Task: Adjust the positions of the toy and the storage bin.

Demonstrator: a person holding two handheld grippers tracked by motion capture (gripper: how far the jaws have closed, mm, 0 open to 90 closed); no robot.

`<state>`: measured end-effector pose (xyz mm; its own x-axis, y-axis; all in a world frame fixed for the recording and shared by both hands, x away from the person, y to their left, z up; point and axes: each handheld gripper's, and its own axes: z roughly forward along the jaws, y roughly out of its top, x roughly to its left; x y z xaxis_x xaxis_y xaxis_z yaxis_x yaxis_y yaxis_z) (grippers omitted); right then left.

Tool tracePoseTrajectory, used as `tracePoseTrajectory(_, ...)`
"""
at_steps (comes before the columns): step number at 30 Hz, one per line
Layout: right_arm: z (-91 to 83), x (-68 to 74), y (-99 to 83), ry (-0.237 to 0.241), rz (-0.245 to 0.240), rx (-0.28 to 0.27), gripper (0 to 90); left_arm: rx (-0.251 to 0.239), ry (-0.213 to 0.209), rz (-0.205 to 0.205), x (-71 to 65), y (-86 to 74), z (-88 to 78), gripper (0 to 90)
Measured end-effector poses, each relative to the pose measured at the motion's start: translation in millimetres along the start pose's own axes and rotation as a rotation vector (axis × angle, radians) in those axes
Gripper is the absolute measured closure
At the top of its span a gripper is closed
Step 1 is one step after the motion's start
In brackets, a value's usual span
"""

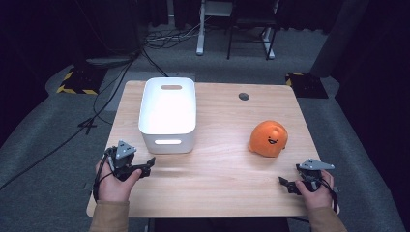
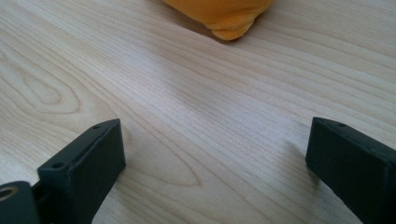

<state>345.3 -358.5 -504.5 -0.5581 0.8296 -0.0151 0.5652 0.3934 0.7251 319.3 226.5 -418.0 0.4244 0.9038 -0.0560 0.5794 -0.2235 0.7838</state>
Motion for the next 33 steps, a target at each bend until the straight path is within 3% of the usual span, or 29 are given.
tracePoseTrajectory(8, 0.0, 0.4, 0.1, 0.0, 0.004, 0.001, 4.7, -0.072, 0.006, -0.011, 10.5, 23.8, -6.7, 22.9)
tracePoseTrajectory(14, 0.1, 0.1, 0.0, -0.001, 0.0, -0.001, 4.7, -0.144, -0.027, -0.06, 17.4, 39.1, -9.2, 25.6)
tracePoseTrajectory(16, 0.0, 0.0, 0.0, 0.0, 0.0, 0.001, 4.7, -0.156, 0.002, -0.056, 19.7, 43.4, -6.8, 26.2)
tracePoseTrajectory(19, 0.0, 0.1, 0.0, 0.0, 0.001, 0.0, 4.7, -0.132, 0.054, -0.007, 21.3, 48.9, 3.1, 26.7)
tracePoseTrajectory(24, 0.0, 0.3, 0.1, 0.0, 0.003, 0.001, 4.7, -0.155, 0.029, -0.072, 30.1, 56.1, 12.4, 28.8)
tracePoseTrajectory(27, -0.1, 0.1, 0.0, 0.0, 0.001, 0.001, 4.7, -0.158, -0.009, -0.111, 33.5, 58.5, 19.9, 29.7)
tracePoseTrajectory(29, 0.0, 0.1, 0.0, 0.0, 0.001, 0.0, 4.7, -0.134, 0.013, -0.1, 37.4, 59.0, 27.4, 30.9)
tracePoseTrajectory(33, -0.1, 0.1, 0.0, 0.0, 0.001, 0.001, 4.7, -0.13, 0.0, -0.113, 39.7, 58.5, 36.1, 34.3)
